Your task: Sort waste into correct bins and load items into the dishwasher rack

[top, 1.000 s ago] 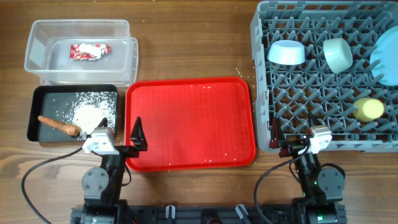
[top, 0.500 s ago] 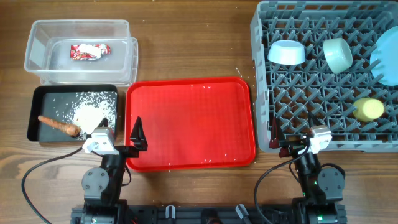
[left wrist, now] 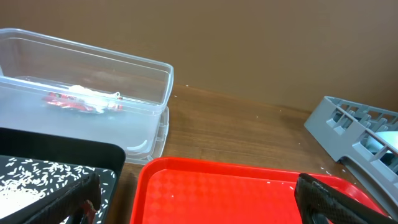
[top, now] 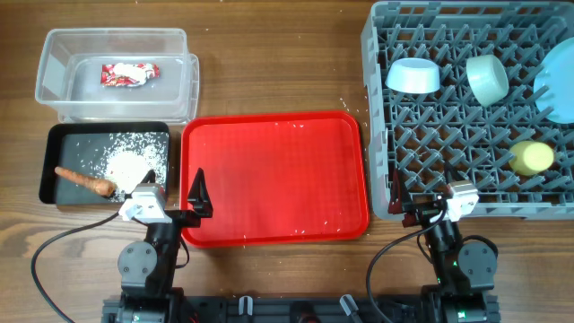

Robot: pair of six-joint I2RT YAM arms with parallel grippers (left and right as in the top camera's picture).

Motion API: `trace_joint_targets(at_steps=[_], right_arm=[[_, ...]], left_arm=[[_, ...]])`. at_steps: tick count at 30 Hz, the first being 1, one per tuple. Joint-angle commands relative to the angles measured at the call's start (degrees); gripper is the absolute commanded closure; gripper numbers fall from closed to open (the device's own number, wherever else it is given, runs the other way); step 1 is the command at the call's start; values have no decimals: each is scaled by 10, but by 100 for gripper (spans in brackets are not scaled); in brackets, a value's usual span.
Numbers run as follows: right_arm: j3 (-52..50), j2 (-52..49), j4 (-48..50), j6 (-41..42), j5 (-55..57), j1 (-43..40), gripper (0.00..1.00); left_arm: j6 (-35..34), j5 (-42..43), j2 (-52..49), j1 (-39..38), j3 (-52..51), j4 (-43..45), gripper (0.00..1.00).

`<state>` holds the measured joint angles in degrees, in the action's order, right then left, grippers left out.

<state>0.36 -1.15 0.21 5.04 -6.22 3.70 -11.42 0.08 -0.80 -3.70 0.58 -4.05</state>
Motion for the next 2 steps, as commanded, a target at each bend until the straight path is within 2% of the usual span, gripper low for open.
trace_joint_targets(at_steps=[1, 2], right_arm=[[-1, 7, 2, -5, -8, 1, 0], [-1, 7, 2, -5, -8, 1, 0]], left_arm=[[3, 7, 5, 2, -3, -2, 0], [3, 7, 5, 2, -3, -2, 0]])
